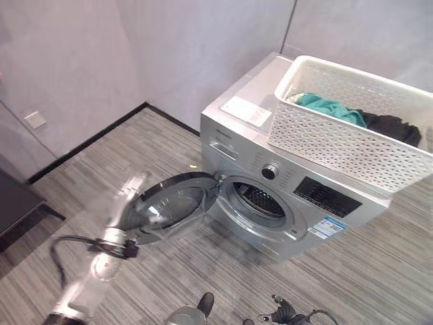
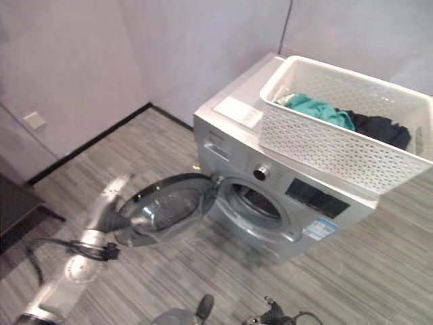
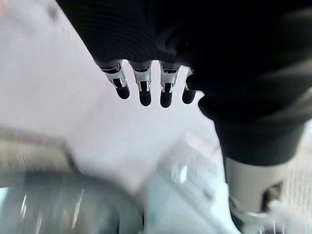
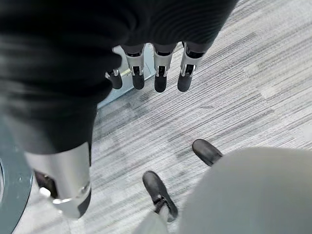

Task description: Grab the laundry basket,head to the washer,open it,put in the laundry and shut it.

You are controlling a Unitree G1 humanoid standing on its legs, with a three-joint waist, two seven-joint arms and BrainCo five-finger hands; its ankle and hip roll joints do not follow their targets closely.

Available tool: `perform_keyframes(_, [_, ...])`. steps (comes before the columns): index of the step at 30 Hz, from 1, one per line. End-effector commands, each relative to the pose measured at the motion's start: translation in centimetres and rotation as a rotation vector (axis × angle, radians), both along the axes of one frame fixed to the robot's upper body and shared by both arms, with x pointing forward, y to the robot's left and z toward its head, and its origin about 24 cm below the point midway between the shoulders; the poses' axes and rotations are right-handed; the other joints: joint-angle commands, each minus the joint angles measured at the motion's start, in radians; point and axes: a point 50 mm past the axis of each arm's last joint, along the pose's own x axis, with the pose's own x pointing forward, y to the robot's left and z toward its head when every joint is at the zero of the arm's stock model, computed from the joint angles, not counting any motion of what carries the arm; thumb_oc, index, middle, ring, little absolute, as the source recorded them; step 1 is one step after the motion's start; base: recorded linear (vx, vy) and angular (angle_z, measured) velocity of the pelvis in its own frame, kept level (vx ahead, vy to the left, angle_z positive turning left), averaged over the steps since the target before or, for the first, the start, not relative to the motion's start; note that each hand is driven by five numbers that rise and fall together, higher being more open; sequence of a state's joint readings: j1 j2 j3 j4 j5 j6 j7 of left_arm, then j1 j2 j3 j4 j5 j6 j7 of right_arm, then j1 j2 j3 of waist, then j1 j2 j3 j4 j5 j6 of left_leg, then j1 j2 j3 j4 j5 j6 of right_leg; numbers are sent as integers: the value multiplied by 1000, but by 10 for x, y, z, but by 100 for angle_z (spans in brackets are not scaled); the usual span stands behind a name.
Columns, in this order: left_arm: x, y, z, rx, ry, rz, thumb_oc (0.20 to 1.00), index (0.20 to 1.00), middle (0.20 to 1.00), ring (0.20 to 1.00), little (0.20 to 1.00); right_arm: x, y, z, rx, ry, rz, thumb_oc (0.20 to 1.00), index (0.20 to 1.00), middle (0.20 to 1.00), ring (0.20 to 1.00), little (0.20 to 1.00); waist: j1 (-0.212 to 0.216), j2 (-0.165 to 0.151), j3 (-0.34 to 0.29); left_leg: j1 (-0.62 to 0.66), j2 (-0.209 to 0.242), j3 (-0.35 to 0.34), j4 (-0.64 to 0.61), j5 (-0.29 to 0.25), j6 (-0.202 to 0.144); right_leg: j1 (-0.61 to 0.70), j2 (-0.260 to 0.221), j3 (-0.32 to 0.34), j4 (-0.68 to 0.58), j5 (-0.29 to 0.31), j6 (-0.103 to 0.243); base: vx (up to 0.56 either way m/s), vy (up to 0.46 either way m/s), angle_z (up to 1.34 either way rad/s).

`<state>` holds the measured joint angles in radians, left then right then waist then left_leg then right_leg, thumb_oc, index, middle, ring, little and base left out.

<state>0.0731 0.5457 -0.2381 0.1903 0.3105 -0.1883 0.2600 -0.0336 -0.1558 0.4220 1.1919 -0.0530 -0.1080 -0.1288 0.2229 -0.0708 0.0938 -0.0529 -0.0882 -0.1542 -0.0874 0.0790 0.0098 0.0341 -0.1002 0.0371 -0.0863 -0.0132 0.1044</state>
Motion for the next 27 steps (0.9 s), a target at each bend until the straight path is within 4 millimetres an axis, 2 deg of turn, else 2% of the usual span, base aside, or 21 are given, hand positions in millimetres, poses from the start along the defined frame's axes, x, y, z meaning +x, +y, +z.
perform_keyframes(1, [0,14,-21,-64,126,99,1000,1000,1000,1000,1000,0,-8,0,-44,16,23,1000,1000,1000,1000,1000,-8,-35,-19,-67,32,-43,0,-50,-14,-86,-103,5,-1,79,98,-10,34,-21])
perform_keyframes(2, [-1,16,-31,-63,163,130,1000,1000,1000,1000,1000,-1,-11,0,-53,24,18,1000,1000,1000,1000,1000,-13,-36,-18,-68,34,-39,0,-51,-14,-90,-101,9,-1,81,97,-15,43,-11])
perform_keyframes(3, [-6,22,-52,-27,268,178,1000,1000,1000,1000,1000,-8,-22,-2,-86,50,-7,1000,1000,1000,1000,1000,-28,-38,-18,-71,35,-28,0,-51,-13,-98,-99,17,-1,85,97,-20,44,-19])
perform_keyframes(4, [-8,26,-61,-28,306,223,1000,1000,1000,1000,1000,-12,-27,-2,-103,66,-15,1000,1000,1000,1000,1000,-36,-39,-18,-72,37,-20,0,-52,-13,-104,-97,24,-1,88,97,-14,56,-36])
perform_keyframes(5, [-18,37,-82,-16,410,306,1000,1000,1000,1000,1000,-21,-38,-3,-135,98,-39,1000,1000,1000,1000,1000,-54,-41,-21,-72,39,-8,0,-53,-13,-113,-93,35,-1,92,97,2,49,-44])
perform_keyframes(7, [-28,55,-100,74,512,402,1000,1000,1000,1000,1000,-26,-52,-2,-180,104,-60,1000,1000,1000,1000,1000,-82,-43,-26,-70,45,9,0,-56,-13,-122,-88,53,-1,97,97,12,47,-36])
perform_keyframes(10, [-29,85,-98,206,568,480,1000,1000,1000,1000,1000,-20,-76,5,-243,72,-116,1000,1000,1000,1000,1000,-114,-48,-14,-84,51,29,0,-53,-16,-153,-76,74,-1,109,98,-103,45,-38])
perform_keyframes(11, [-17,107,-81,262,545,527,1000,1000,1000,1000,1000,-12,-85,10,-245,45,-166,1000,1000,1000,1000,1000,-133,-62,12,-110,54,37,0,-43,-16,-187,-68,82,-1,127,100,-158,32,-42])
perform_keyframes(14, [-4,122,-64,243,486,585,1000,1000,1000,1000,1000,-8,-87,12,-246,37,-179,1000,1000,1000,1000,1000,-141,-80,40,-137,55,39,0,-33,-17,-218,-63,88,-1,145,103,-102,20,-26])
perform_keyframes(19, [19,143,-28,262,372,641,1000,1000,1000,1000,1000,-4,-79,10,-214,33,-173,1000,1000,1000,1000,1000,-146,-120,86,-157,60,34,0,-25,-17,-240,-56,91,-1,162,111,-30,11,-4])
perform_keyframes(21, [24,147,-21,285,358,644,1000,1000,1000,1000,1000,-5,-73,8,-196,41,-167,1000,1000,1000,1000,1000,-145,-131,95,-156,62,32,0,-25,-18,-239,-55,91,-1,162,112,0,0,0])
perform_keyframes(25, [27,144,-20,294,353,632,1000,1000,1000,1000,1000,-9,-69,6,-183,54,-172,1000,1000,1000,1000,1000,-139,-134,95,-146,62,24,0,-31,-17,-225,-58,87,-1,156,113,58,15,1])
perform_keyframes(27, [20,142,-28,292,382,629,1000,1000,1000,1000,1000,-12,-69,5,-179,59,-176,1000,1000,1000,1000,1000,-135,-128,81,-127,59,23,0,-44,-15,-207,-61,86,-1,145,111,99,45,-2])
